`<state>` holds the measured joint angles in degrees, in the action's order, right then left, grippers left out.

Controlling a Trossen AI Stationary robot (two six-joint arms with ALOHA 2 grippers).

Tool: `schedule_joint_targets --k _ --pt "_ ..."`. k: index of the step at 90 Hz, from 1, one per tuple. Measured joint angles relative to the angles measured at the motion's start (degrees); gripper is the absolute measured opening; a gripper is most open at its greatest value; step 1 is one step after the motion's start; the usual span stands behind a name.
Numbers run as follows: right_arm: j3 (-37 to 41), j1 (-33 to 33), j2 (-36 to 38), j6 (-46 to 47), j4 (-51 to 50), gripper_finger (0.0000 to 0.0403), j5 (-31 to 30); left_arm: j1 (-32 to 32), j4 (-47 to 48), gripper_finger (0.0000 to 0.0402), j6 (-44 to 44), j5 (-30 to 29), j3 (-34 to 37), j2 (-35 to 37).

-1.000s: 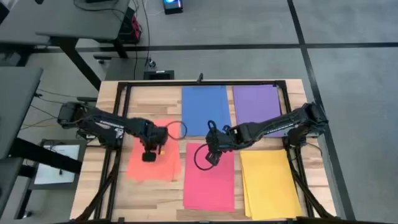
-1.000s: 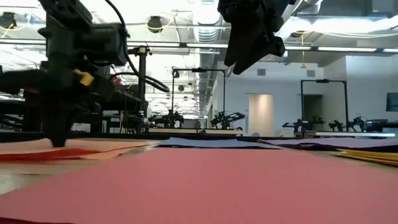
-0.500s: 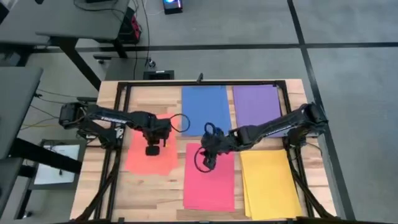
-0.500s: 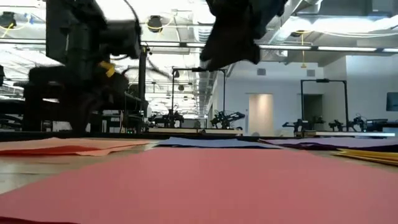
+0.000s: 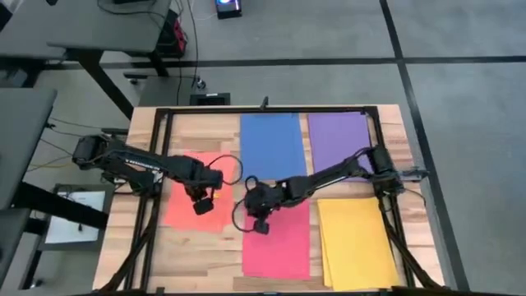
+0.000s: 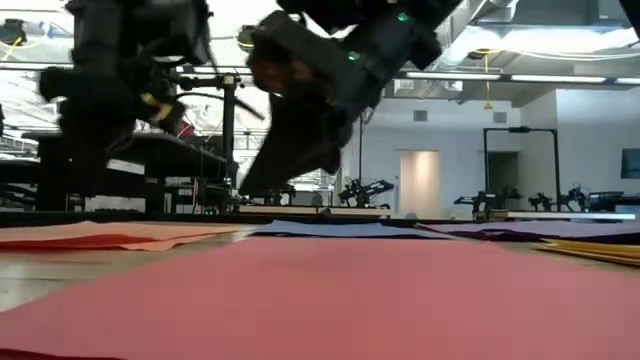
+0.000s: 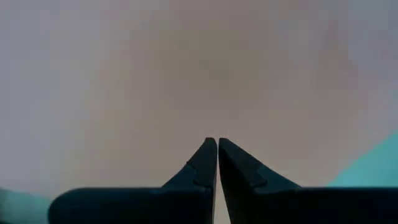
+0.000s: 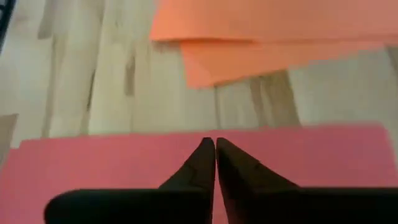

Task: Organize paper
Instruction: Move the light orange papers to the middle left of the table

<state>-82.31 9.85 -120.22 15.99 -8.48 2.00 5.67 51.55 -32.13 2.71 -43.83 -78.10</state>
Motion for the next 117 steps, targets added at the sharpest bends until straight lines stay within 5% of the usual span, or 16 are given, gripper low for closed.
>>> schedule_joint_targets --k 17,56,75,92,117 --pt "-5.17 -0.62 -6.42 -0.94 -0.64 0.0000 -0.24 4.47 -7.00 0.0000 -6.92 -0.14 5.38 -0.05" --pt "-15.24 -0.96 -14.45 -1.70 -3.91 0.0000 -0.55 11.07 -8.99 0.0000 -14.81 -0.79 5.64 0.13" --pt "-15.24 -0.85 -14.45 -1.66 -4.15 0.0000 -0.40 14.12 -11.48 0.0000 -1.76 -8.74 5.79 -0.90" --pt "-15.20 -0.87 -14.45 -1.68 -4.30 0.0000 -0.42 14.62 -22.25 0.0000 13.65 -8.71 8.41 -1.57" --pt "-15.16 -0.73 -14.45 -1.26 -4.45 0.0000 -0.28 14.25 -23.99 0.0000 2.80 -8.58 10.21 -1.69"
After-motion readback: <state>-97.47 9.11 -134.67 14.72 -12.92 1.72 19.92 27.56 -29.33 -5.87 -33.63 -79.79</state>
